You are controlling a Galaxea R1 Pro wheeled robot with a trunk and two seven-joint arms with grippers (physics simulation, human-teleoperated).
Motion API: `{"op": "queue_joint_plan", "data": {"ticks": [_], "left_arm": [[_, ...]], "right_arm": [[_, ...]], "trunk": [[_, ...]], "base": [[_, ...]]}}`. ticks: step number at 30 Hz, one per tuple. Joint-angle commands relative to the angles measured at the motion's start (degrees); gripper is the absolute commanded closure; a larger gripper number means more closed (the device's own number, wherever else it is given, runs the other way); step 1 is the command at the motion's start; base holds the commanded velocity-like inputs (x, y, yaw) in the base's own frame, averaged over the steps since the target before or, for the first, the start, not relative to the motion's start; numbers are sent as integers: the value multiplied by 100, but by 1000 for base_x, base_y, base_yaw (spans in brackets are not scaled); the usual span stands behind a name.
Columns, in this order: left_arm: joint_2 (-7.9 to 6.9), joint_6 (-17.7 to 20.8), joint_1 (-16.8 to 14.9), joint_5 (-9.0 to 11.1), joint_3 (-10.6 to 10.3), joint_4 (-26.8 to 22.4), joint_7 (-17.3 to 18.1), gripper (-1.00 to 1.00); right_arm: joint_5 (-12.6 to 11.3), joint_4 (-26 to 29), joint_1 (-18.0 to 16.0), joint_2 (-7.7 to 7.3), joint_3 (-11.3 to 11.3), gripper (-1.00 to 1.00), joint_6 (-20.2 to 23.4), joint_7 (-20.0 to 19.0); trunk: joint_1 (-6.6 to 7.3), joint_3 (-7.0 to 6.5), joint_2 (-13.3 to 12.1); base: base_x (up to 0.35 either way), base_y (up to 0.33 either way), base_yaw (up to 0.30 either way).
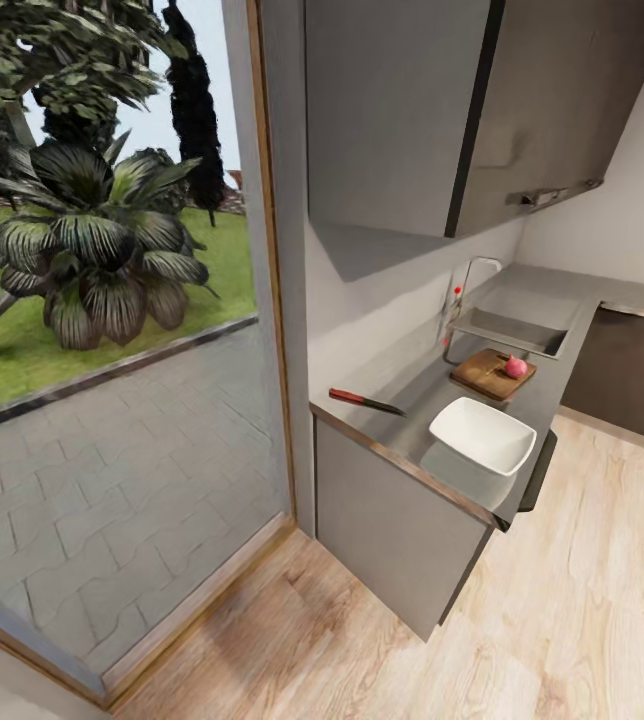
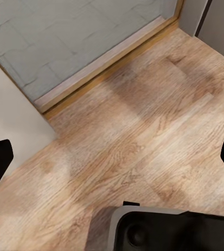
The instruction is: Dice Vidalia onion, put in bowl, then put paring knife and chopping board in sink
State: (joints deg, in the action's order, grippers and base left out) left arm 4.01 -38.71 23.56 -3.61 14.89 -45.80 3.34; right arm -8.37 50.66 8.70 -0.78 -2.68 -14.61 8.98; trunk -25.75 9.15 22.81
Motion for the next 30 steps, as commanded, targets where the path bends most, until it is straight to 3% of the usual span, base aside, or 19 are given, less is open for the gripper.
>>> {"op": "queue_joint_plan", "data": {"ticks": [1, 5, 15, 20, 21, 22, 30], "left_arm": [[7, -6, 0, -36, 34, -9, 36, -100], [8, -5, 0, -35, 32, -8, 40, -100], [8, -5, 0, -30, 36, -8, 44, -100], [9, -5, 0, -40, 33, 15, 44, -100], [10, -5, 0, -41, 33, 19, 44, -100], [9, -5, 0, -43, 37, 24, 44, -100], [3, -5, 0, -45, 35, 30, 44, -100]], "right_arm": [[33, 12, 0, 1, -29, -100, -4, 32], [202, 21, 0, 20, -30, -100, 15, 35], [330, 161, 0, 37, -37, -100, 27, 41], [770, 1230, 0, 138, -43, -100, 226, 87], [834, 1457, 0, 185, -43, -100, 399, 88], [913, 1874, 0, 272, -44, -100, 903, 76], [934, 2034, 0, 315, -39, -100, 1228, 62]], "trunk": [[-4, 9, 11], [-4, 9, 11], [-4, 9, 11], [-4, 9, 11], [-4, 9, 11], [-4, 9, 11], [-4, 9, 11]], "base": [[-5, 21, 0], [-72, 118, 0], [-118, 181, 0], [-11, 19, 0], [-3, 6, 0], [-1, 2, 0], [0, 0, 0]]}}
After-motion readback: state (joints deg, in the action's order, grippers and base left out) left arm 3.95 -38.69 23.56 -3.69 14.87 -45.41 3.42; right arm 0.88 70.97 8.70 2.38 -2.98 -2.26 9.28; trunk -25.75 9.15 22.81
